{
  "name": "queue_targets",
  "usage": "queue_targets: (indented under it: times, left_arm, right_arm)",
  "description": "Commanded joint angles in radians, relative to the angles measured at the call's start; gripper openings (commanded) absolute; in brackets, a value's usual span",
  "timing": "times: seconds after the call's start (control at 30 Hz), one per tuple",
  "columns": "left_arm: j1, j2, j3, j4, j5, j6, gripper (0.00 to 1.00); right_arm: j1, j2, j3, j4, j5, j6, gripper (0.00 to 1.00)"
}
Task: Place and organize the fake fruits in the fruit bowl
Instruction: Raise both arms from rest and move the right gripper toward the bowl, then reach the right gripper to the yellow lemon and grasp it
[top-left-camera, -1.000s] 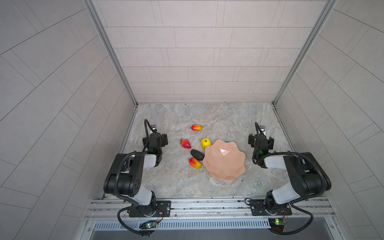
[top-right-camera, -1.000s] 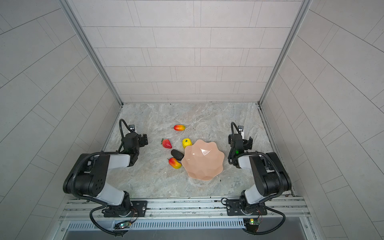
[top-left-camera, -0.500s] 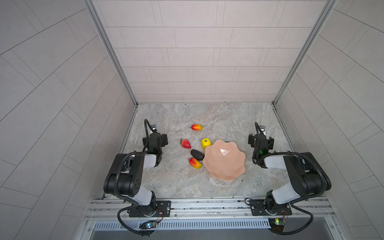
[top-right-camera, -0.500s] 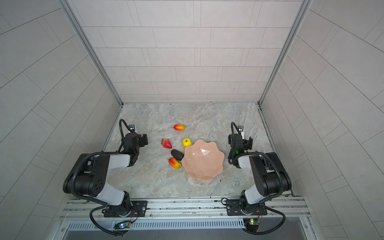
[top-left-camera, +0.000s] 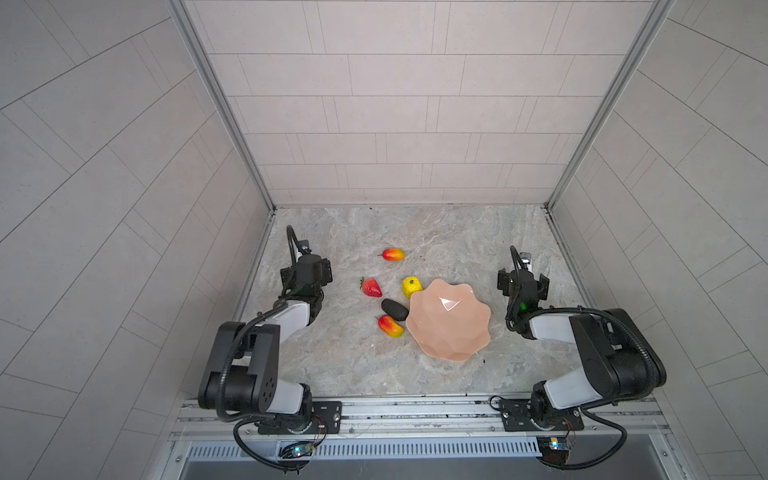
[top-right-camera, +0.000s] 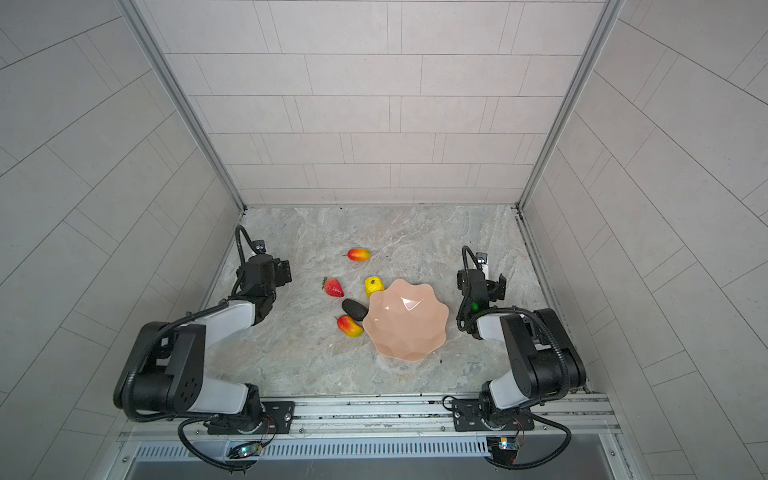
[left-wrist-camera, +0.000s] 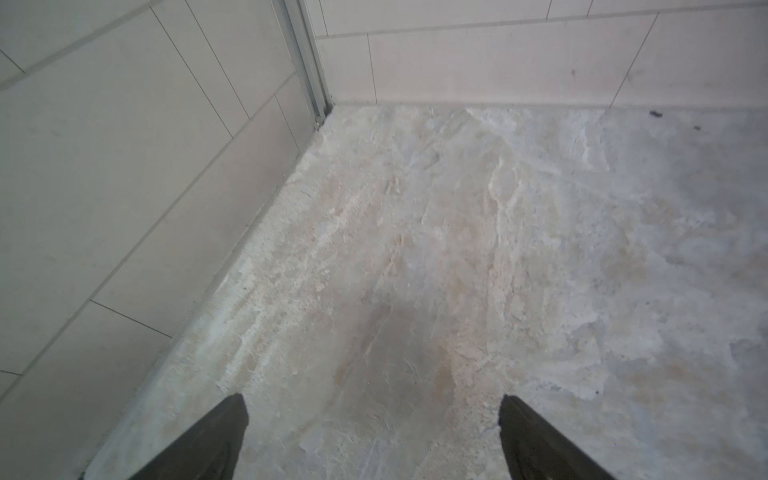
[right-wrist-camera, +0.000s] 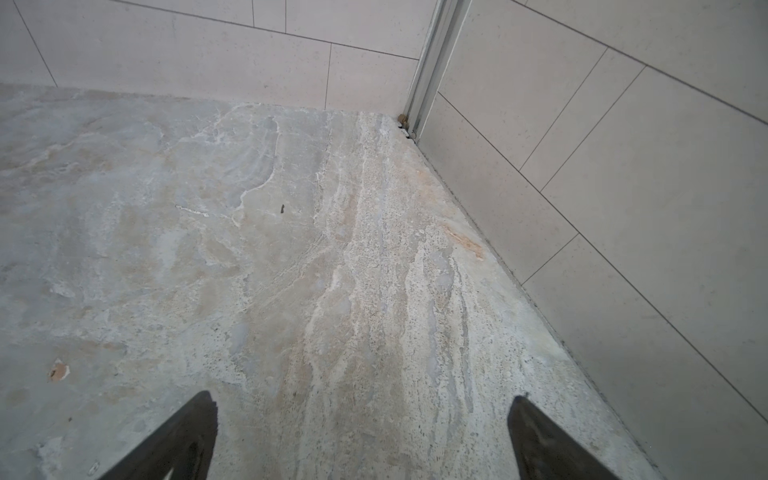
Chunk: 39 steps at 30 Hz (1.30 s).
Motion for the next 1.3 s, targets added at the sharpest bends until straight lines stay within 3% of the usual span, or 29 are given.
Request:
queue_targets:
  times: [0.0,0.07,0.27,0.47,0.53,0.73,0.9,1.03,1.27]
  left_arm:
    - [-0.055,-0.092,0.07,-0.268,-0.079,-0.046,1.0]
    - [-0.083,-0.111,0.15,-0.461,-0.074,-0.097,1.0]
    - [-0.144,-0.129,0.397,-0.899,0.113,-0.213,1.0]
    - [-0.143,-0.062,0.71,-1.36,0.205,-0.166,1.0]
    - [-0.143,-0.039,0.76,-1.439,0.26,-0.119,1.0]
    - [-0.142,0.004,0.724,-1.424,0.328,-0.071,1.0]
    - [-0.141,0.042,0.731,-1.429,0.339,-0.041,1.0]
    - [-0.135,0.022,0.711,-1.402,0.408,-0.033,1.0]
    - [-0.116,-0.018,0.68,-1.392,0.41,-0.016,1.0]
  right_arm:
    - [0.038,-0.145,0.168,-0.332,0.03,0.014,1.0]
    - [0.059,-0.223,0.194,-0.438,-0.023,0.037,1.0]
    - [0.087,-0.397,0.261,-0.781,-0.169,0.191,1.0]
    - [0.093,-0.441,0.304,-1.026,-0.352,0.275,1.0]
    - [0.094,-0.457,0.288,-1.047,-0.417,0.291,1.0]
    - [0.118,-0.5,0.248,-1.08,-0.514,0.287,1.0]
    - [0.275,-0.47,0.337,-1.083,-0.495,0.151,1.0]
    - [0.367,-0.293,0.476,-1.111,-0.492,0.098,1.0]
    - [0.486,0.134,0.849,-1.253,-0.461,0.063,1.0]
